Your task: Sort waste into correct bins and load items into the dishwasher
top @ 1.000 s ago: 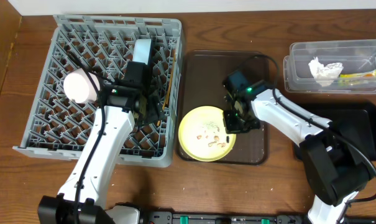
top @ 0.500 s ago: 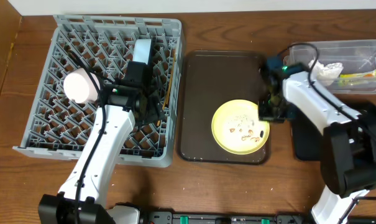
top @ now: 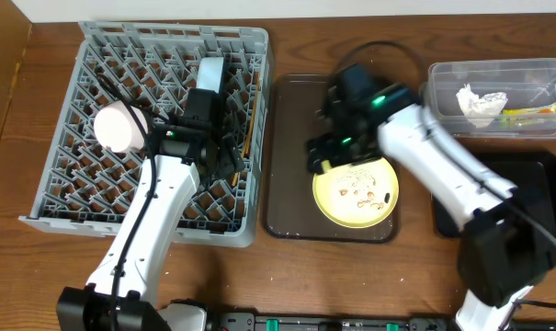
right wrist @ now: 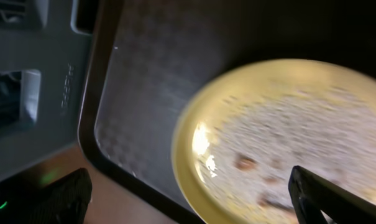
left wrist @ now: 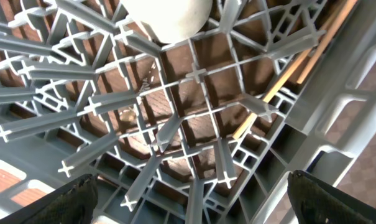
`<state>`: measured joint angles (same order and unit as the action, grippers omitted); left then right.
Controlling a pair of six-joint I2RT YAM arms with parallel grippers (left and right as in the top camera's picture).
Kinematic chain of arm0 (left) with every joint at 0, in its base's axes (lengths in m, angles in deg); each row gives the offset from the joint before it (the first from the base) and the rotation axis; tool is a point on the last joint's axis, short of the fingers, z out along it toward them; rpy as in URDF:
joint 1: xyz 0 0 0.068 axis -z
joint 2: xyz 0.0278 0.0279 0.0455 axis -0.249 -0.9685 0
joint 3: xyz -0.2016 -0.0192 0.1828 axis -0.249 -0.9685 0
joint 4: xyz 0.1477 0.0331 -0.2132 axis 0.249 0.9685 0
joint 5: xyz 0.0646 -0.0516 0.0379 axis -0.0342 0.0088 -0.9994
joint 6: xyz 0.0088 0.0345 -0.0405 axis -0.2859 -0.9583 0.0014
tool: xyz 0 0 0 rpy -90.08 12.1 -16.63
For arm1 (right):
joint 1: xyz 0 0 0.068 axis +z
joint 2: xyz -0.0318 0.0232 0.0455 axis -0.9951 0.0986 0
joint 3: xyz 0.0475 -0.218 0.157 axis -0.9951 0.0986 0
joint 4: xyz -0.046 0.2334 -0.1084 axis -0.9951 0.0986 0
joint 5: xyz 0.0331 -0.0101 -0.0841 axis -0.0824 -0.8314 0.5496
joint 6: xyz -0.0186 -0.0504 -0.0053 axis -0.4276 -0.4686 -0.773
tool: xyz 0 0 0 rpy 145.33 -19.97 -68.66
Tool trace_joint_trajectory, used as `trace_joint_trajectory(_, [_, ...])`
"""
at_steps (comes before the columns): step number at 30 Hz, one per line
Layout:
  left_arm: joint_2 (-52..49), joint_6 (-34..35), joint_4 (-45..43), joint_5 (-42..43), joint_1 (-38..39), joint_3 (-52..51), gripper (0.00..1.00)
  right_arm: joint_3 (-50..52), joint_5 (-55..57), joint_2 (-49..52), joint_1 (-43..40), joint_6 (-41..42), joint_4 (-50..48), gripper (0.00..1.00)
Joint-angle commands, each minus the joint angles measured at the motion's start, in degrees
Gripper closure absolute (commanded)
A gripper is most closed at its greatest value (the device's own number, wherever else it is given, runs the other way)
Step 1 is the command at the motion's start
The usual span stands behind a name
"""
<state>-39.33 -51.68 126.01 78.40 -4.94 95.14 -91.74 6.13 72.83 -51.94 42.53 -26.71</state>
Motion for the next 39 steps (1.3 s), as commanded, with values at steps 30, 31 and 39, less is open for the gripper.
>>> trace_joint_trajectory(30, [21.64,3.32,6.84,2.29,-8.70,2.27,0.02,9.01,25.81,6.84,18.36,27.12,-9.22,0.70])
trace_joint_trajectory(31, [22.40,3.34,6.82,2.29,-8.70,2.27,0.02,9.01,25.83,7.02,18.36,27.12,-9.29,0.70])
trace_joint_trajectory(39, [23.87,3.34,6.82,2.32,-8.70,2.25,0.02,9.01,27.74,10.43,18.69,27.12,-9.90,0.82])
